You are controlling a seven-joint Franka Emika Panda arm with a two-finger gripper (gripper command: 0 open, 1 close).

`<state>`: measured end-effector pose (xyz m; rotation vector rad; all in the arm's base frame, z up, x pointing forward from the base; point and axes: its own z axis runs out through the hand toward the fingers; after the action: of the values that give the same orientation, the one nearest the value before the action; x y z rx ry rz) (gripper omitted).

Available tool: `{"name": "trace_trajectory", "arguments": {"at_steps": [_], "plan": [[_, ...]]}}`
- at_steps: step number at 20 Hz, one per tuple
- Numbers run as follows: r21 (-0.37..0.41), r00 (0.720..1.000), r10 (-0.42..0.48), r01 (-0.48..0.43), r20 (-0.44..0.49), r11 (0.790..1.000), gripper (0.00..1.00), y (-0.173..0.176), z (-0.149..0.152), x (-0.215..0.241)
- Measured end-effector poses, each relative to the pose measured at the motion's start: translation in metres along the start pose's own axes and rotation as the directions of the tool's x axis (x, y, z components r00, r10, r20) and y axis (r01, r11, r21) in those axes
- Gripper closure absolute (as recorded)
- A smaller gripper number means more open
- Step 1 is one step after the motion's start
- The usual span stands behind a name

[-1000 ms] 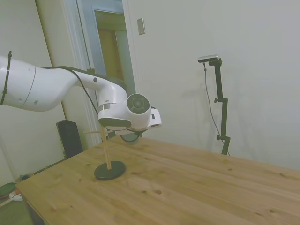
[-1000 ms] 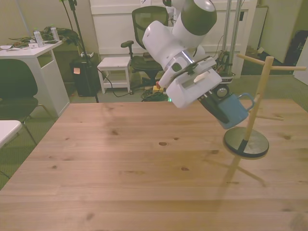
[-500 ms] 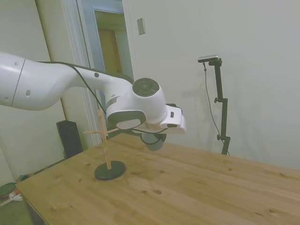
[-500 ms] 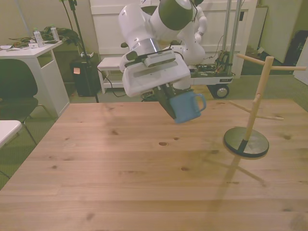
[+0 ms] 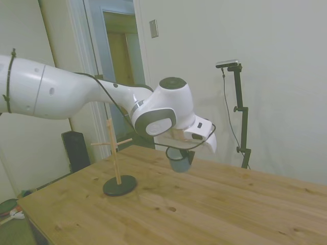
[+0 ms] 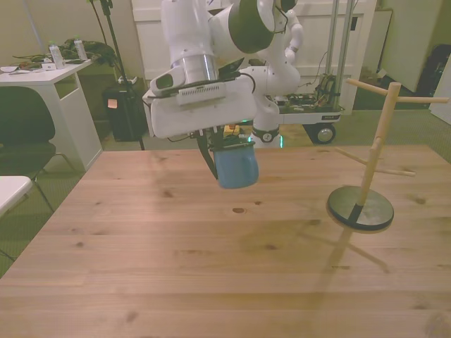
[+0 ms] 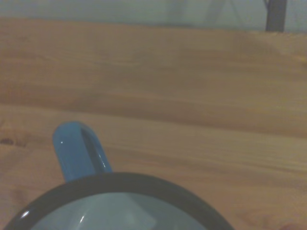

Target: Unload the mug

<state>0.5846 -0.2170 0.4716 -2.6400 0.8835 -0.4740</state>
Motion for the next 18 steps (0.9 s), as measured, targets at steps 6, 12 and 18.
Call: {"name": "trace_trajectory", "arguments": {"at_steps": [6,12,18], "plan": [[-0.046,0.996,0.053,-0.05,0.074,0.998,1.0,0.037,0.035,-0.003],[-0.138,0.988,0.091,-0.074,0.125,0.988,1.0,0.076,0.053,-0.008],[-0.199,0.98,0.117,-0.083,0.163,0.976,0.0,0.092,0.078,-0.015]]}}
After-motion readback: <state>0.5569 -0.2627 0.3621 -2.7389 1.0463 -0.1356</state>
